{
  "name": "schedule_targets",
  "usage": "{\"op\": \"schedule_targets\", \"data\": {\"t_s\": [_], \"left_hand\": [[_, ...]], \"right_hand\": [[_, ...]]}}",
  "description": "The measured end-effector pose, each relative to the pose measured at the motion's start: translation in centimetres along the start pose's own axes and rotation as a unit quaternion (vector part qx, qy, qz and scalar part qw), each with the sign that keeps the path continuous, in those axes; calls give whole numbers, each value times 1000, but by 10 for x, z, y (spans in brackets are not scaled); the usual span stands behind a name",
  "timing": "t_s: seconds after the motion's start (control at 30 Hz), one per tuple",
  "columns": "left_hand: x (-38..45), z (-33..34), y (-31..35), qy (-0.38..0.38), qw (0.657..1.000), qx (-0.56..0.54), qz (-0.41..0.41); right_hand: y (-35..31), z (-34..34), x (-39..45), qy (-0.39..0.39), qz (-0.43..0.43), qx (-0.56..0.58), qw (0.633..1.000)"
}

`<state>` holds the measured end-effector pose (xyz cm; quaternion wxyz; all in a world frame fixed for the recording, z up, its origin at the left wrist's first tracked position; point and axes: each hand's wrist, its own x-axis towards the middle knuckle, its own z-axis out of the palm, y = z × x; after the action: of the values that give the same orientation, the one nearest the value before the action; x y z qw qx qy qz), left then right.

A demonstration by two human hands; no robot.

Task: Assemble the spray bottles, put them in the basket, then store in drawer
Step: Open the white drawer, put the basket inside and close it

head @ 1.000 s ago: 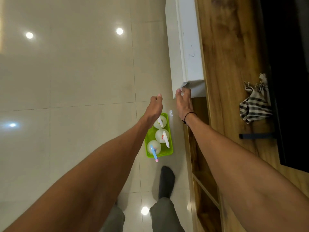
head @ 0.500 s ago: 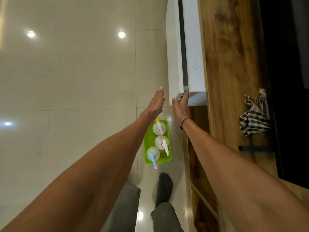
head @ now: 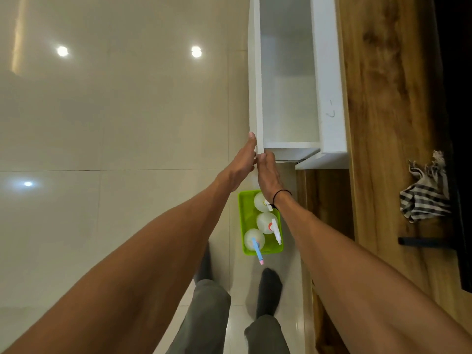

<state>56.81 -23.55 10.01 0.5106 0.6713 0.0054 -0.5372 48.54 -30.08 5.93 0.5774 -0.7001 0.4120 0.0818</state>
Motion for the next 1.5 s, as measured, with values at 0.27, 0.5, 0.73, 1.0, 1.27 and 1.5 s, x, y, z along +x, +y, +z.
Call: {"op": "schedule_targets", "data": {"t_s": [0.27, 0.5, 0.73, 1.0, 1.27, 1.5], "left_hand": [[-13, -47, -9, 35, 999, -4, -13], [-24, -70, -20, 80, 997, -17, 1], [-29, -82, -38, 126, 991, -26, -22], [-25, -70, -90, 182, 980, 10, -83], [6, -28, -174, 155, 981, 37, -113], [46, -5, -244, 158, 976, 56, -139]], "right_hand": [[-17, 38, -2, -62, -13, 1, 998], [-24, 60, 1, -98, -16, 5, 995], [-19, 61, 8, -77, -22, -18, 997], [38, 13, 14, 22, 40, -86, 995], [142, -18, 22, 43, 126, -120, 984], [220, -7, 42, 31, 178, -105, 978]]}}
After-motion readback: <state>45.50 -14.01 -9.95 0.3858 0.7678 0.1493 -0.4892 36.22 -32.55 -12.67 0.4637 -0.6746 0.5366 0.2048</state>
